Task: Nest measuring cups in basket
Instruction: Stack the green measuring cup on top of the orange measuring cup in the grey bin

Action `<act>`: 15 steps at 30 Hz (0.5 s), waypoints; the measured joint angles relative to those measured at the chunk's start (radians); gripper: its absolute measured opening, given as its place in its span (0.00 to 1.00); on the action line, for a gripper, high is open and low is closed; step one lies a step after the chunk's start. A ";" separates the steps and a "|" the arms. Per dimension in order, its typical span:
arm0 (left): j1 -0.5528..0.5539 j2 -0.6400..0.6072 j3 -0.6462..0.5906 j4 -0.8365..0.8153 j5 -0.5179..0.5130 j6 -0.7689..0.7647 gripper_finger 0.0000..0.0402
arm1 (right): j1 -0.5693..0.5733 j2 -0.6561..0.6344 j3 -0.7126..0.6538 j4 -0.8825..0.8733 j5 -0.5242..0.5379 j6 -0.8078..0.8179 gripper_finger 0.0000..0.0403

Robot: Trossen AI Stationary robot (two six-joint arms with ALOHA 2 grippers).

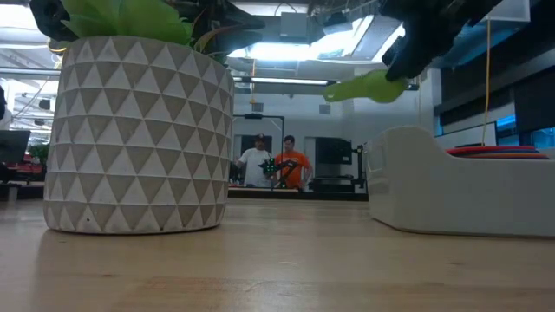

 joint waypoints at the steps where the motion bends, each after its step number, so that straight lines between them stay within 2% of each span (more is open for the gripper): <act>1: 0.000 0.000 0.000 -0.007 0.000 0.000 0.22 | 0.013 0.000 0.000 0.001 -0.022 -0.002 0.04; 9: 0.000 0.000 0.000 -0.107 0.000 -0.046 0.22 | 0.114 0.000 0.000 0.000 -0.179 -0.054 0.04; 15: 0.000 0.000 0.000 -0.115 0.000 -0.051 0.22 | 0.206 -0.001 0.000 -0.029 -0.299 -0.224 0.05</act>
